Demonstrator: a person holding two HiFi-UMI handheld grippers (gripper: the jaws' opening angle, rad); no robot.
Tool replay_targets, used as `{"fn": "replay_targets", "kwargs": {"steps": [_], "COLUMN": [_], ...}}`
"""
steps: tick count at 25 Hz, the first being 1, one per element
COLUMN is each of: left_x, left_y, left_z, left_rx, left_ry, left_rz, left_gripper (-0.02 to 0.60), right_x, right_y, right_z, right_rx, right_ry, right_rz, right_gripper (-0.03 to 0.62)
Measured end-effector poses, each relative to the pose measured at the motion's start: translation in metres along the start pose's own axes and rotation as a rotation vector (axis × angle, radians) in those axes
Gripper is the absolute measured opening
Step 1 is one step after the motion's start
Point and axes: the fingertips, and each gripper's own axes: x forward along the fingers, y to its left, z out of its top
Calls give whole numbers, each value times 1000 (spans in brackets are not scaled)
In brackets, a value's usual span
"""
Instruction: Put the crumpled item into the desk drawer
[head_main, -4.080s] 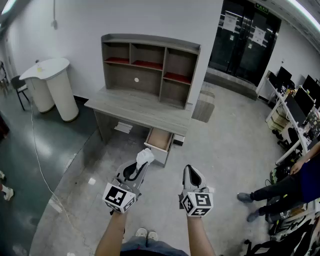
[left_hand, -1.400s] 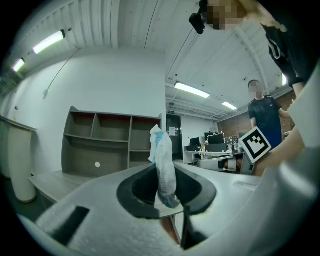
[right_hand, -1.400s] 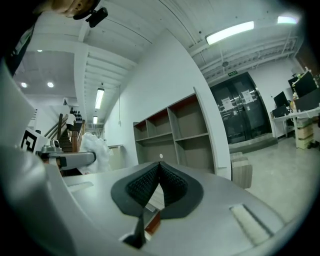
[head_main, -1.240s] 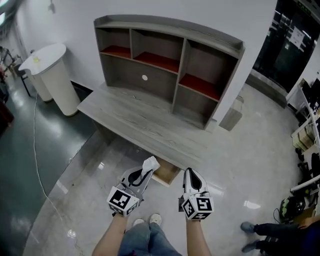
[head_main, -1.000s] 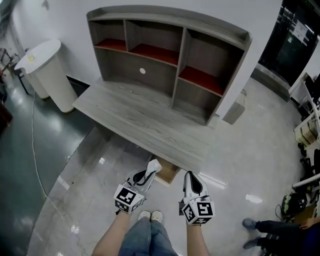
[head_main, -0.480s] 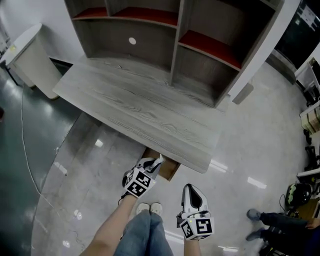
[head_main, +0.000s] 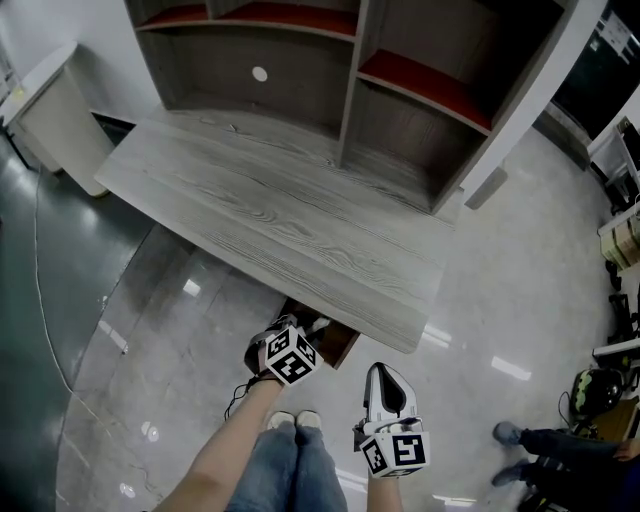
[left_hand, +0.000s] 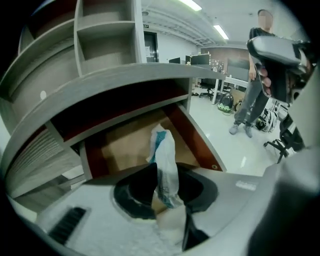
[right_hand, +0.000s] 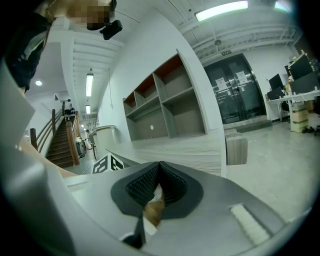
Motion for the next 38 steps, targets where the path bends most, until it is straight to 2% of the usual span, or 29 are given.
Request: {"fn": "replay_targets", "kwargs": {"steps": [2, 5, 9, 11, 17, 21, 27, 31, 34, 38], "left_x": [2, 0, -22, -44, -150, -239, -368, -433, -462, -471], "left_y": [-4, -9, -15, -16, 2, 28, 65, 64, 59, 57], "left_z": [-1, -2, 6, 15, 66, 128, 217, 250, 265, 272], "left_rx": [-3, -10, -29, -68, -193, -221, -196, -123, -60, -34], "left_ry": [11, 9, -48, -96, -280, -471, -825, -1001, -1075, -1085], "left_rz": [-32, -69, -92, -85, 4, 98, 207, 297, 354, 394], "left_gripper": [130, 178, 195, 195, 161, 135, 58, -11, -11, -11], "right_x": [1, 3, -1, -3, -10, -8, -10, -25, -34, -45], "right_y": [0, 2, 4, 5, 13, 20, 39, 48, 50, 48], "right_z": [3, 8, 14, 24, 88, 155, 252, 286, 301, 310], "right_rx": [-3, -4, -3, -4, -35, -82, -159, -196, -217, -227], "right_ry": [-8, -13, -9, -13, -77, -180, -345, -416, -455, -477], "right_rz": [-1, -2, -16, -23, -29, -20, 4, 9, 1, -23], "right_gripper": [9, 9, 9, 9, 9, 9, 9, 9, 9, 9]}}
